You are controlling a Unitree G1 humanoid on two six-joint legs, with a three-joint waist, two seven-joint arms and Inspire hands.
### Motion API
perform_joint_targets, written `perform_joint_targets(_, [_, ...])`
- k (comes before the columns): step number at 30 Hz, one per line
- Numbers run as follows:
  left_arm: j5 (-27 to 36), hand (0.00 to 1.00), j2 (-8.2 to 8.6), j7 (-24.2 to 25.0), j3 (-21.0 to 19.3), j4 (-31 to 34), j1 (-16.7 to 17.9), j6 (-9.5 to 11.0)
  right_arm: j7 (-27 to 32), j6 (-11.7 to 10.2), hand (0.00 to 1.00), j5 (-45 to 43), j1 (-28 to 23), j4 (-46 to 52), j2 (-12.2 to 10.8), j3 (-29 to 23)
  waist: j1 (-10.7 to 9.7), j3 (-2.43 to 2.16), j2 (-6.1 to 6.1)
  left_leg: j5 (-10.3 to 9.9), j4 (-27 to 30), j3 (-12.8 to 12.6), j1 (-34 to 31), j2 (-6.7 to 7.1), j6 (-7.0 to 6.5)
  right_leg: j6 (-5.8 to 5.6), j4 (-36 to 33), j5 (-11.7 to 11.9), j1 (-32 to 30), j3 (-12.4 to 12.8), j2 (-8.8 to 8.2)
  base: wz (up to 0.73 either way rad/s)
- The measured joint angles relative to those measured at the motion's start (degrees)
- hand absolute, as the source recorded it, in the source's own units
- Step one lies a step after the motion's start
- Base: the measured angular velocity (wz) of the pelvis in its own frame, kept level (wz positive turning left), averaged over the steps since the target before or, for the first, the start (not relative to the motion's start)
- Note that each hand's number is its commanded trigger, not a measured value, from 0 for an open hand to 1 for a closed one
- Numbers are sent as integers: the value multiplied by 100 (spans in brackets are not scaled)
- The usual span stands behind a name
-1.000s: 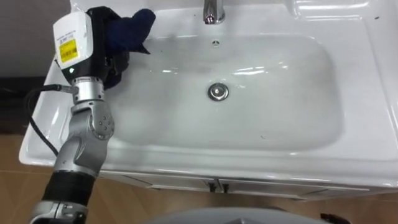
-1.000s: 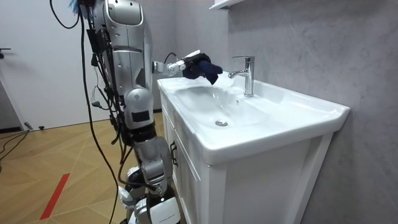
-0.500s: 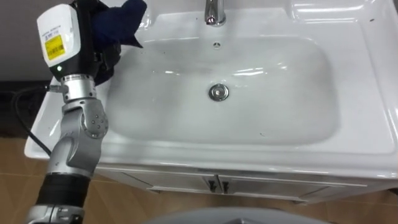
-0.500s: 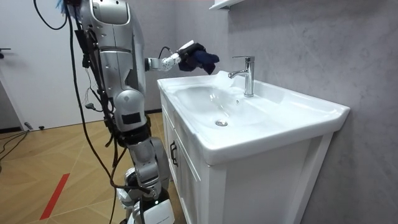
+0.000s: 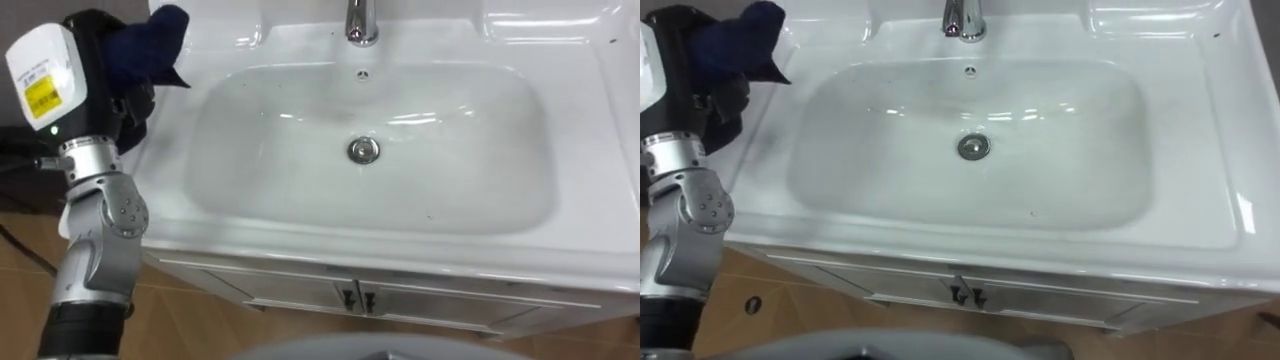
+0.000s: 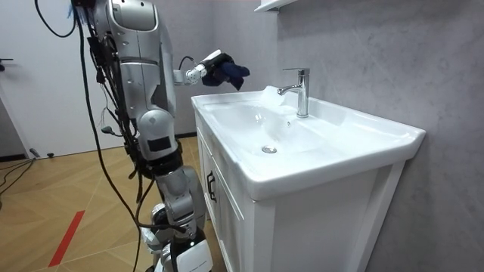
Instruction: Wipe basin
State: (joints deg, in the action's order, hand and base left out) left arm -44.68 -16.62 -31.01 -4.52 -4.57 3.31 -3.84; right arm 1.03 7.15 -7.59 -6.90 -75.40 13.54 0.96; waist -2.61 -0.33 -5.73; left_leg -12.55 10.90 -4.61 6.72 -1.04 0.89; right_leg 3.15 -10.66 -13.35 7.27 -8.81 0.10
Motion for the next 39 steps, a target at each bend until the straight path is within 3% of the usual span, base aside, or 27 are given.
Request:
perform_joint_targets(10, [15, 100, 1, 35, -207, -86, 155, -281, -121, 46, 0, -2, 7, 62, -4, 4, 57, 36, -5, 0, 0, 22, -13, 4, 0, -2, 11, 0, 9, -37, -3, 1])
perform_joint_targets(16, [17, 100, 12, 114, -207, -450, 157, -335, -164, 49, 0, -1, 2, 28, -5, 8, 44, 43, 0, 0, 0, 31, -14, 4, 0, -2, 14, 0, 16, -67, -3, 1])
perform_joint_targets(29, [17, 100, 37, 274, -200, -446, 324, -339, -121, 45, 0, 25, 20, 38, -5, 39, -10, 44, 54, 0, -1, 76, -27, 15, 0, -3, 80, -1, 28, -92, -14, 1])
perform_joint_targets(30, [17, 96, 39, 277, -200, -446, 325, -339, -122, 45, 0, 23, 22, 45, -5, 39, -11, 39, 62, 0, -1, 76, -28, 15, 0, -3, 85, -1, 29, -93, -13, 0])
perform_joint_targets(31, [17, 65, 40, 278, -197, -446, 325, -338, -123, 45, 0, 20, 33, 52, -3, 38, -12, 40, 76, 0, -1, 76, -29, 15, 0, -3, 86, -1, 29, -91, -13, 0])
perform_joint_targets(32, [15, 23, 40, 286, -196, -444, 325, -338, -124, 45, 0, 20, 39, 77, -1, 38, -12, 37, 86, 0, 0, 74, -35, 17, 0, -4, 92, -1, 25, -85, -13, 0])
perform_joint_targets(33, [16, 0, 40, 297, -191, -444, 325, -336, -126, 44, 0, 19, 40, 117, -1, 38, -21, 36, 95, 0, 1, 75, -38, 18, 0, -5, 93, 0, 22, -85, -13, 0])
perform_joint_targets(39, [15, 0, 43, 306, -57, -445, 325, -333, -128, 35, 0, 20, 60, 190, -3, 39, -22, 32, 97, 0, -6, 74, -41, 25, 0, -15, 84, 7, 27, -90, -9, 0])
